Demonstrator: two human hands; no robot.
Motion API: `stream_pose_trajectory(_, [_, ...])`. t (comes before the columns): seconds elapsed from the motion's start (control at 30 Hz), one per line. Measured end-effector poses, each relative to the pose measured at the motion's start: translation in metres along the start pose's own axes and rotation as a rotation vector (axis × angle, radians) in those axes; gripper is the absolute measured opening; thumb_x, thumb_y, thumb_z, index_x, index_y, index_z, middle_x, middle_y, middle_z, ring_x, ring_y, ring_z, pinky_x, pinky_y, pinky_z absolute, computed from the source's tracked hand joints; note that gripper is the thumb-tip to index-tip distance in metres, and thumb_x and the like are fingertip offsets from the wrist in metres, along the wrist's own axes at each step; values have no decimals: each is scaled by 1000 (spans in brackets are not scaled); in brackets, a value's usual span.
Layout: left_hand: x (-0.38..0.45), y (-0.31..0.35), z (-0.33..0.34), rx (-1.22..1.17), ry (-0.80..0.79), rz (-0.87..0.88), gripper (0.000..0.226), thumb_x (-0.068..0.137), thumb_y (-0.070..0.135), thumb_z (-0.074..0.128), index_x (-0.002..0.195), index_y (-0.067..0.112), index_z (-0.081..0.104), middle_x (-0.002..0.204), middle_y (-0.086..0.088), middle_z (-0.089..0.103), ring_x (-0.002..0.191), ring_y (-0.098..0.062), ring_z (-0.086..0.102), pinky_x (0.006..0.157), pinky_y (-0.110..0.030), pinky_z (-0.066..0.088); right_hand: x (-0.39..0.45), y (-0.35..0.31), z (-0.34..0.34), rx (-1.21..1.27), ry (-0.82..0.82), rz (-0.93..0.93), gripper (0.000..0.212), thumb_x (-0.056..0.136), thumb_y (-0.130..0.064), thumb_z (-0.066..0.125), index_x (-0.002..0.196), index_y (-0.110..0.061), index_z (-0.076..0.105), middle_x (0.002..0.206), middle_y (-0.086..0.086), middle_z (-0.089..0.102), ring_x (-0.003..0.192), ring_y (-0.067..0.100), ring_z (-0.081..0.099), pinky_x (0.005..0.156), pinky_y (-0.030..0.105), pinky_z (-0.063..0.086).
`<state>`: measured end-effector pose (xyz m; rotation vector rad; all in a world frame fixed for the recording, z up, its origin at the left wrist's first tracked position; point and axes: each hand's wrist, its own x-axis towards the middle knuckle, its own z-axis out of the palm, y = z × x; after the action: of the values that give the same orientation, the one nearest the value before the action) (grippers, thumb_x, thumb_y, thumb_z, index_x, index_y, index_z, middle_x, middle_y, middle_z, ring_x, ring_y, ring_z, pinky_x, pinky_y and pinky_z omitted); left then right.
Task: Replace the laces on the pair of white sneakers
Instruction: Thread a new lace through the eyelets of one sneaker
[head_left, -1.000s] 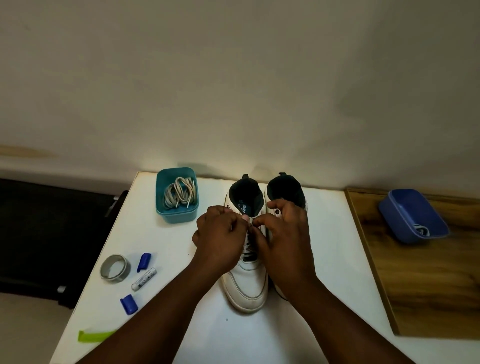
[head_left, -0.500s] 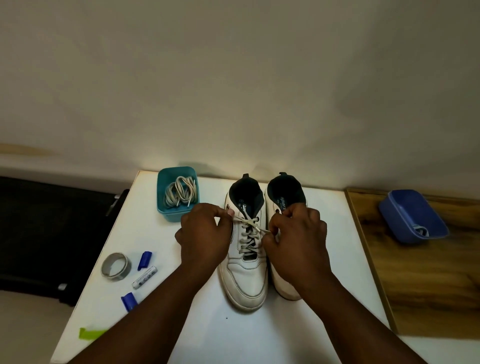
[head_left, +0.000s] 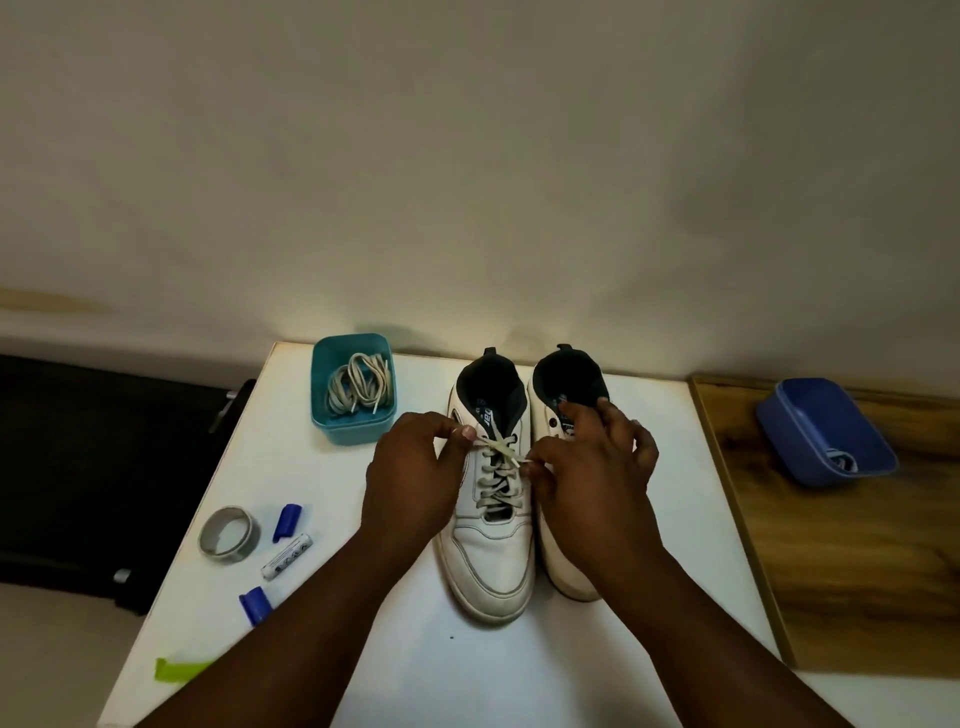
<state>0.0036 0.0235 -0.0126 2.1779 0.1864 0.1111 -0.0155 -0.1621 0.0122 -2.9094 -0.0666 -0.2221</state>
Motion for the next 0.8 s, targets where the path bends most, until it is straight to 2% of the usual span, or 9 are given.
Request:
stream_pose_trajectory(0.07, [0, 1, -3, 98, 8, 50, 21, 98, 48, 58, 98, 31, 69, 107, 9, 66, 106, -18, 60, 91, -41, 48, 0, 2, -2, -24, -2, 12, 6, 91, -36, 71, 90, -35, 77, 147, 2, 53, 148, 35, 29, 119, 59, 15])
stream_pose_trajectory(0.2, [2, 8, -8, 286, 36, 69, 26, 101, 44, 56, 106, 26, 73, 111, 3, 67, 108, -24, 58, 86, -38, 40, 1, 4, -3, -40, 0, 35, 5, 85, -32, 77, 84, -36, 78, 144, 0, 56, 146, 36, 32, 118, 62, 13])
stream_pose_trajectory(0.4, [5, 0, -3, 230, 48, 75, 26, 100, 46, 57, 103, 26, 73, 109, 5, 69, 107, -22, 59, 86, -37, 40, 1, 5, 0, -15, 8, 44, 7, 88, -31, 73, 85, -36, 76, 145, -2, 55, 147, 34, 30, 119, 61, 12])
stream_pose_trajectory(0.5, [5, -4, -4, 130, 25, 135, 33, 97, 55, 52, 115, 32, 68, 114, 8, 65, 112, -18, 58, 92, -41, 47, 1, 4, 1, 44, -33, 15, 15, 93, -33, 67, 106, -37, 74, 158, 1, 40, 154, 33, 14, 122, 56, 8])
stream_pose_trajectory(0.57, [2, -3, -6, 145, -7, 205, 45, 96, 48, 45, 139, 35, 54, 132, 4, 57, 124, -19, 49, 100, -43, 43, 0, 3, 0, 47, -94, -16, 41, 93, -36, 64, 134, -39, 59, 166, 3, 25, 156, 32, 2, 123, 53, 4])
stream_pose_trajectory(0.63, [-2, 0, -7, 241, -65, 293, 58, 94, 34, 39, 152, 37, 41, 149, 1, 43, 137, -23, 36, 107, -48, 35, 0, 0, -3, 40, -108, -60, 66, 92, -32, 61, 153, -39, 37, 170, 6, 13, 157, 33, -5, 124, 52, 3])
stream_pose_trajectory(0.7, [-5, -3, -5, 374, -92, 359, 61, 91, 26, 40, 151, 37, 43, 159, -4, 34, 144, -31, 28, 111, -54, 30, -1, -2, -2, 31, -93, -127, 75, 91, -28, 54, 159, -41, 26, 171, 7, 7, 157, 34, -8, 124, 54, 4])
stream_pose_trajectory(0.8, [-4, -4, -2, 455, -87, 348, 53, 94, 23, 47, 145, 35, 52, 160, -10, 32, 145, -37, 27, 112, -57, 30, 0, -4, 4, 32, -96, -144, 65, 93, -34, 37, 156, -49, 28, 172, 9, 6, 157, 37, -8, 123, 57, 6])
